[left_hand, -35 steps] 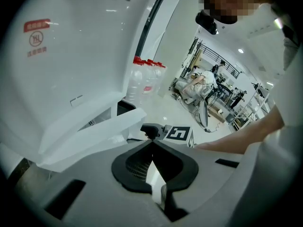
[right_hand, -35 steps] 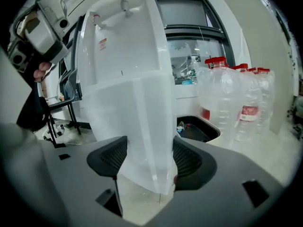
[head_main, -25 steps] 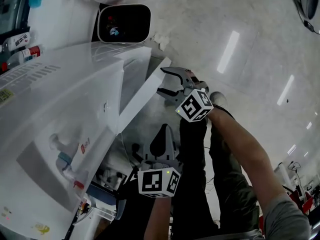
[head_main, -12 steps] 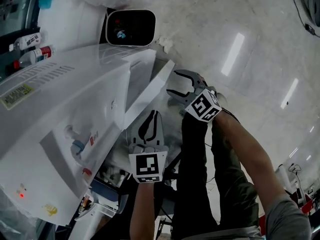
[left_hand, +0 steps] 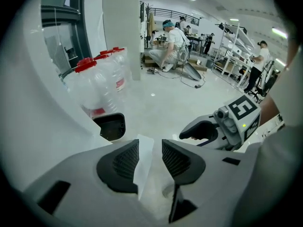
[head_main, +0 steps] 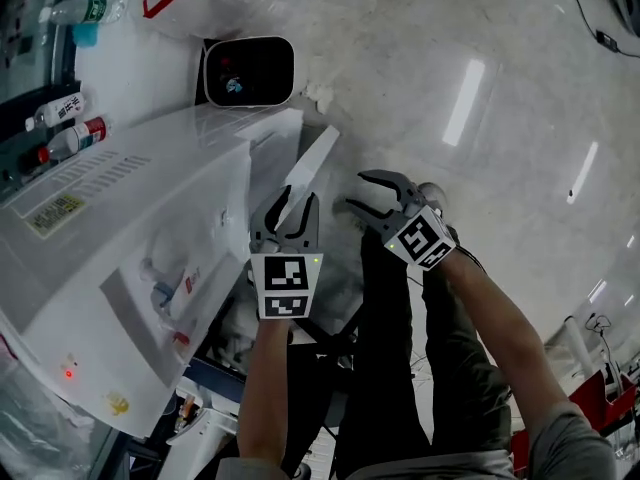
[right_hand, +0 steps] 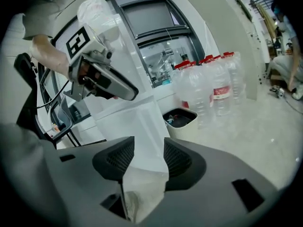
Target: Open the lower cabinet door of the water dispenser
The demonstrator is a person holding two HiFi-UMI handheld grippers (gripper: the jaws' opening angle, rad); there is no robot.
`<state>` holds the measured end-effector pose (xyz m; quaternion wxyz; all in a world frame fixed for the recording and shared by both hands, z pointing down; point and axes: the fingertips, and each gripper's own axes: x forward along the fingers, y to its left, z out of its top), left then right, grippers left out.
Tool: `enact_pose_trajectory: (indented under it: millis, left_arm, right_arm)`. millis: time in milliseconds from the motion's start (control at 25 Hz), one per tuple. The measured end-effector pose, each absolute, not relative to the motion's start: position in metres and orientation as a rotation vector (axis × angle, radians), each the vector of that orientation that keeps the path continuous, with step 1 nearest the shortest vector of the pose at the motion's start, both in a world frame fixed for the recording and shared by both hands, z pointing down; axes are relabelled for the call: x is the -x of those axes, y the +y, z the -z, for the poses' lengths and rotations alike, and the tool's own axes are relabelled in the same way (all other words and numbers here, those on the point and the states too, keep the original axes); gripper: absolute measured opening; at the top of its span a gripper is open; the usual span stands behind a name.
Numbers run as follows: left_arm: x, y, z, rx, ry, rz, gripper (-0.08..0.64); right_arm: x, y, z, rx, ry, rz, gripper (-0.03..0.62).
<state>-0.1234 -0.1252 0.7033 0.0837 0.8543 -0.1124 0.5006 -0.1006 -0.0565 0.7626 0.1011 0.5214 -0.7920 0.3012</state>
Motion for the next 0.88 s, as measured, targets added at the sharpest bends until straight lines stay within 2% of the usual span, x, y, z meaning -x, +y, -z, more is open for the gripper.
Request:
enact_pose_trajectory:
  millis: [240, 320, 880]
  left_arm:
    - [0.118, -0.128, -0.726, -2.564, -0.197, -1.681, 0.175]
    - [0.116, -0.130, -0.732, -2.565, -0.168, -1.723, 0.179]
    - [0.110, -0.135, -0.759, -2.458, -0.056, -1.916, 0.184]
  right_arm:
    - [0.097, -0.029, -0.749, -1.608, -2.316, -0.957, 0.063]
    - [0.096, -0.020, -0.745, -1.614, -2.312, -0.961, 0.032]
    - [0.073, 0.009, -0.749, -1.727, -2.243, -1.067, 0.021]
